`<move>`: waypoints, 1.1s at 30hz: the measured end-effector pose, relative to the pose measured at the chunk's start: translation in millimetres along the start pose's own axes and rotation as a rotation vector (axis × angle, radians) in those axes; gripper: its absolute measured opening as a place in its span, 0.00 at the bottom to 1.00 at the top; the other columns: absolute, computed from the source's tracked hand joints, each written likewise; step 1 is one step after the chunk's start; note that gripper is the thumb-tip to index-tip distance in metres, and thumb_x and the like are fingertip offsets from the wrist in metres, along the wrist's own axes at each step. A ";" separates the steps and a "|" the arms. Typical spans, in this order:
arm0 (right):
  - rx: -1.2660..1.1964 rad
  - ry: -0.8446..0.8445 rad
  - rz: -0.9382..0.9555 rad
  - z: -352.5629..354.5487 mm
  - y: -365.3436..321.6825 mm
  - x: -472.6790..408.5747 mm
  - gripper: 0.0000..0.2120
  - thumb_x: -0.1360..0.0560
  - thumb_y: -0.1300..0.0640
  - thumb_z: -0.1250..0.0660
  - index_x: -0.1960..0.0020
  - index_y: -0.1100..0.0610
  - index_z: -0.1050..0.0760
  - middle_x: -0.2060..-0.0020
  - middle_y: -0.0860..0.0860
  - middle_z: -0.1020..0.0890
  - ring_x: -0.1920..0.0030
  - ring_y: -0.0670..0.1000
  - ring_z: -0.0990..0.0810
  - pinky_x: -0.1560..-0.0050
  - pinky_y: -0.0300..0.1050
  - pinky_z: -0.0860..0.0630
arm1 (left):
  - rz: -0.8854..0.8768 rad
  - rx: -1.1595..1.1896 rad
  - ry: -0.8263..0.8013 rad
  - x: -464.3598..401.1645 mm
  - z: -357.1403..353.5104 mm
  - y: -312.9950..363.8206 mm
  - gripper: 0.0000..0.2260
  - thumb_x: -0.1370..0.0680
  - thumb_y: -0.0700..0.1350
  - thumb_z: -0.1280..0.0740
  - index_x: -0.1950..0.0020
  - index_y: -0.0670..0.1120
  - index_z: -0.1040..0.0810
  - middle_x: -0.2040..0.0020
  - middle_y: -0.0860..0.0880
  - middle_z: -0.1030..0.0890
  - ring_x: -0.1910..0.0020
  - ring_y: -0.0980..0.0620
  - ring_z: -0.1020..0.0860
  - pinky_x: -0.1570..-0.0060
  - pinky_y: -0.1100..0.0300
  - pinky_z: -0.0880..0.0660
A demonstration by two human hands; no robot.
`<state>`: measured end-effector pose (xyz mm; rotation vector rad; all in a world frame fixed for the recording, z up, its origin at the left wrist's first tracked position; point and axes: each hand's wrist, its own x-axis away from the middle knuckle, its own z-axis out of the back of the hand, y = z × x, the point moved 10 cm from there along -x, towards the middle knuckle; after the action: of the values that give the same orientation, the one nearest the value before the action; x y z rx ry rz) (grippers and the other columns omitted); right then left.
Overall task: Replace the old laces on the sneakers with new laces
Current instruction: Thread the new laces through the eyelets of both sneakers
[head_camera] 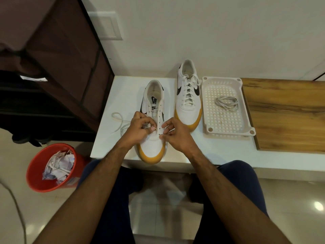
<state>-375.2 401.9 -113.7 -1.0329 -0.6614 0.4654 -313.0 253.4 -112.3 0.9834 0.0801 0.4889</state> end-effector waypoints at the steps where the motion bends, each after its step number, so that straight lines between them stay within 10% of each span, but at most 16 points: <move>1: -0.009 0.006 0.005 0.0 0.7 0.3 0.17 0.28 0.62 0.22 0.44 0.56 0.24 0.57 0.49 0.21 0.58 0.48 0.20 0.53 0.45 0.19 | 0.010 -0.002 -0.011 -0.3 -1.3 -0.1 0.08 0.25 0.36 0.26 0.54 0.49 0.18 0.47 0.46 0.33 0.45 0.53 0.29 0.50 0.78 0.35; 15: -0.026 -0.004 0.038 -1.8 5.2 0.1 0.15 0.28 0.62 0.22 0.45 0.56 0.24 0.57 0.52 0.20 0.58 0.47 0.20 0.58 0.32 0.23 | -0.023 -0.177 -0.178 -8.2 -15.7 -3.0 0.08 0.25 0.40 0.25 0.51 0.51 0.21 0.47 0.47 0.35 0.40 0.43 0.31 0.35 0.50 0.30; 33: -0.030 -0.039 0.022 -8.5 6.3 1.0 0.16 0.27 0.63 0.23 0.45 0.57 0.26 0.56 0.51 0.21 0.58 0.47 0.22 0.59 0.32 0.23 | -0.132 -0.250 -0.340 -4.9 -18.6 5.8 0.08 0.23 0.38 0.27 0.45 0.43 0.19 0.46 0.48 0.34 0.43 0.51 0.30 0.41 0.61 0.29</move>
<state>-368.8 400.1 -122.1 -1.0629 -0.6943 0.4975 -324.7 268.4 -118.7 0.7979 -0.2157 0.1998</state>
